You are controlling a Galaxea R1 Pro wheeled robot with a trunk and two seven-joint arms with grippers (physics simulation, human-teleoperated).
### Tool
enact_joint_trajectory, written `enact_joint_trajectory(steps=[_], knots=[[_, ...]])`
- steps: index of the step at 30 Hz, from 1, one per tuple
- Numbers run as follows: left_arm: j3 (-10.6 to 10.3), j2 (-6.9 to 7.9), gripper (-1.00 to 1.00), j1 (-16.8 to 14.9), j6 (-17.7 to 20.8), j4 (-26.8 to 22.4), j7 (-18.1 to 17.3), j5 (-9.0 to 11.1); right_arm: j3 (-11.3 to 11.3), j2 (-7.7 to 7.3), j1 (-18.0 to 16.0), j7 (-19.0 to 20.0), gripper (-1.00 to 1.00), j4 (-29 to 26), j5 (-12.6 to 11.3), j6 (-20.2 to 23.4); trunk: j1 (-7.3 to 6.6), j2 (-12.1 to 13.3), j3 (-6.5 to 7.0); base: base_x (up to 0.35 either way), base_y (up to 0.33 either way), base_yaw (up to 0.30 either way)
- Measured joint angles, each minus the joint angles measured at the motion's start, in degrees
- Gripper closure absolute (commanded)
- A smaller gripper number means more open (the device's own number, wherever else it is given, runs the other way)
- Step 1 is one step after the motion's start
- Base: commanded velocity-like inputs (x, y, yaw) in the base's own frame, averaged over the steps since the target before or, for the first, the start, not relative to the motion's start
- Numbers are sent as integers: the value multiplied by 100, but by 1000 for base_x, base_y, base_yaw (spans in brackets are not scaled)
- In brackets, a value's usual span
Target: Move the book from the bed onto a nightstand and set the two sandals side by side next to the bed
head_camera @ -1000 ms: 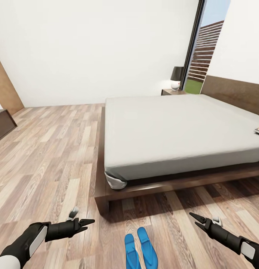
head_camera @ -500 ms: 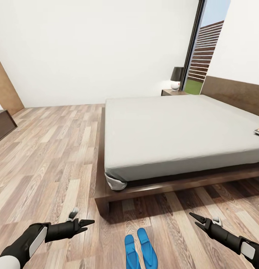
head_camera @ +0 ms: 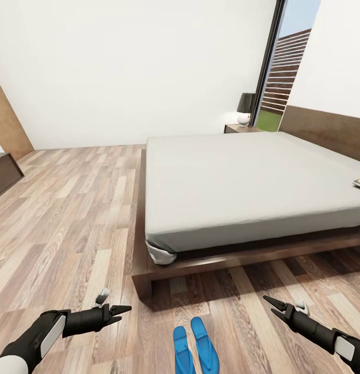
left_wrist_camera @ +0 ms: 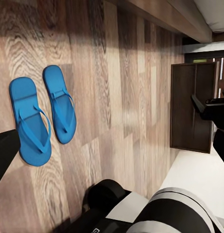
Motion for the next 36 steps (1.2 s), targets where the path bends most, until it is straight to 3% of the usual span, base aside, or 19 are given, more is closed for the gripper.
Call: enact_joint_trajectory(steps=[5,17,24,36], knots=[[4,2,-100,0,-2,0,0,4,1,-20,2,-111,-100,0,54,-21,0,0,0,0,0,0],[2,-1,-100,0,-2,0,-1,11,-5,-42,24,-419,-100,1,569,-60,0,0,0,0,0,0],[6,1,-100,-1,-2,7,0,13,-2,-44,29,-459,-100,0,632,-74,0,0,0,0,0,-66],[1,-3,-100,-2,-2,11,-1,12,0,-37,30,-469,-100,-6,653,-71,0,0,0,0,0,-220]])
